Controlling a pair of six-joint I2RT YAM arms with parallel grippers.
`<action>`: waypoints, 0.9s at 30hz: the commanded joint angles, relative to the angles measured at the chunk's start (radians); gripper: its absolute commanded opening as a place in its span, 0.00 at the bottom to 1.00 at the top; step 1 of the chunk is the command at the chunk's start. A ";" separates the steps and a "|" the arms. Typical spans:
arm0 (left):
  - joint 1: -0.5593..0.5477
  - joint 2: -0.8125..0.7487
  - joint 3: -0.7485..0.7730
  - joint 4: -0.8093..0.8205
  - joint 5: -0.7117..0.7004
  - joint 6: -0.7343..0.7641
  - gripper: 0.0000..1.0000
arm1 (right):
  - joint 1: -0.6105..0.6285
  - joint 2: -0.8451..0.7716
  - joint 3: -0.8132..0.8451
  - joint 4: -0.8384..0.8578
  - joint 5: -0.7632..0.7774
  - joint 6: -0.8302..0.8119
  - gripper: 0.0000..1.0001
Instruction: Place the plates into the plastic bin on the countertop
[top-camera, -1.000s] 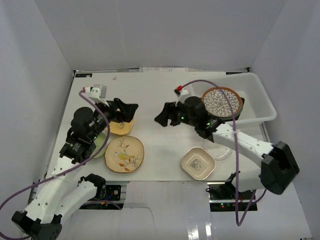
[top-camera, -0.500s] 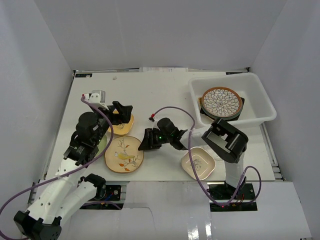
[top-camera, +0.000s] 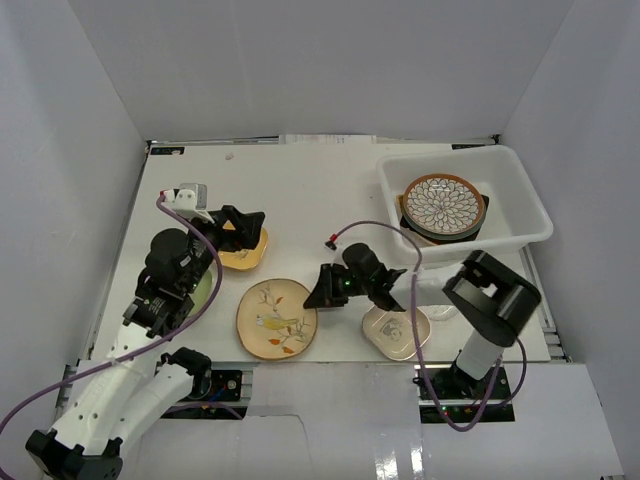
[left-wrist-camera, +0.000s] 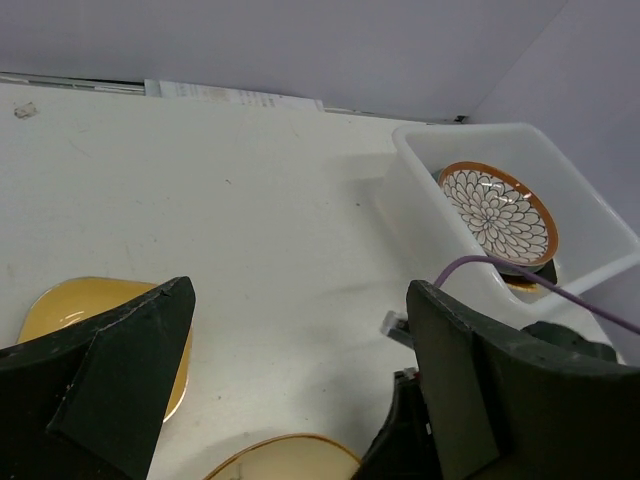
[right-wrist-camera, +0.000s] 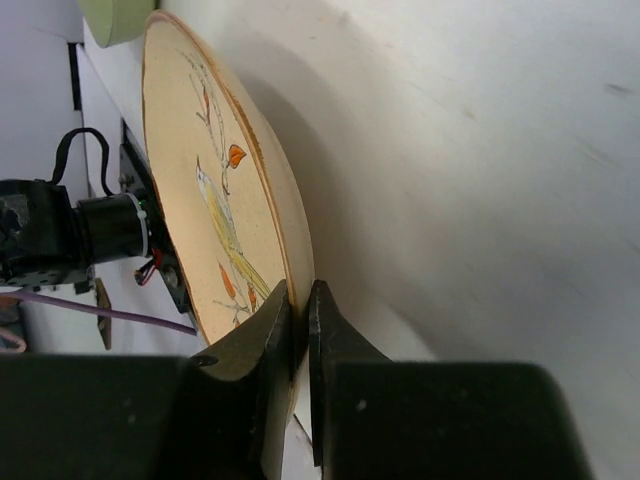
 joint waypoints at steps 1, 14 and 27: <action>-0.001 -0.027 -0.006 0.021 0.041 -0.003 0.98 | -0.132 -0.250 -0.006 -0.022 -0.033 -0.059 0.08; -0.001 0.048 -0.006 0.042 0.232 -0.052 0.98 | -1.009 -0.555 0.200 -0.382 -0.033 -0.231 0.08; -0.025 0.418 0.069 0.039 0.719 -0.162 0.98 | -1.242 -0.398 0.169 -0.388 0.016 -0.261 0.08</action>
